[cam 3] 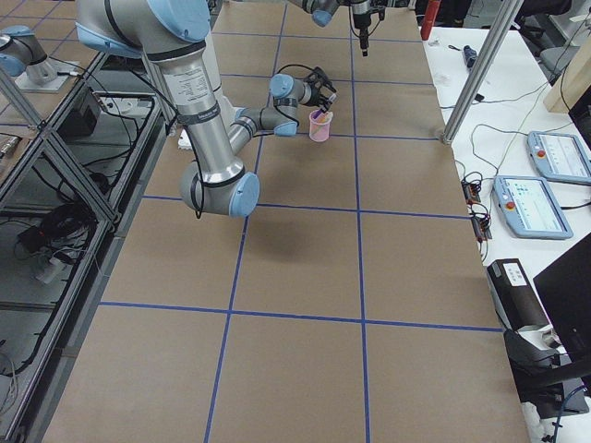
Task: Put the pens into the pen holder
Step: 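Carry the purple marker over the pink cup with the right gripper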
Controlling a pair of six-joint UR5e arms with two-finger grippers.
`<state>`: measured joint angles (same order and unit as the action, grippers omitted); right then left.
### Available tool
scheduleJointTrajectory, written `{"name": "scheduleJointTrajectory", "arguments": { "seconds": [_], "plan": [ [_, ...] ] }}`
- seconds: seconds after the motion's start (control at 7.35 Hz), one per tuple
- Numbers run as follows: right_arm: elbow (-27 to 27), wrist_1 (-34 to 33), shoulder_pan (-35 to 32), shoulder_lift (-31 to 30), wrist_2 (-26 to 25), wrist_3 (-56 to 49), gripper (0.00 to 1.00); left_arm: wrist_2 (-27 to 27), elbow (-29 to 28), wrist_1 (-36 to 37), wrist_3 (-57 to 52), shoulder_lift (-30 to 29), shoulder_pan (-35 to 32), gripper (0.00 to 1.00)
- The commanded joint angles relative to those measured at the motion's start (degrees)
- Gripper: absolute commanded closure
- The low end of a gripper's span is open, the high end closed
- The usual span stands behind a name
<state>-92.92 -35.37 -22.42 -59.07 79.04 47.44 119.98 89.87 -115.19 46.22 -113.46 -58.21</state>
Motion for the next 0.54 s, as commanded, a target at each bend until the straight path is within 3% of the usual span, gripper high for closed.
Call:
{"name": "scheduleJointTrajectory", "arguments": {
  "seconds": [0.0,0.41],
  "plan": [
    [-0.24,0.21,0.10,0.62,-0.20,0.20,0.01,-0.28,-0.22,-0.03,-0.08,-0.01,0.12,0.01],
    [-0.94,0.03,-0.69,0.71,-0.38,-0.24,0.00,-0.28,-0.23,-0.03,0.01,-0.10,0.12,0.01]
  ]
}}
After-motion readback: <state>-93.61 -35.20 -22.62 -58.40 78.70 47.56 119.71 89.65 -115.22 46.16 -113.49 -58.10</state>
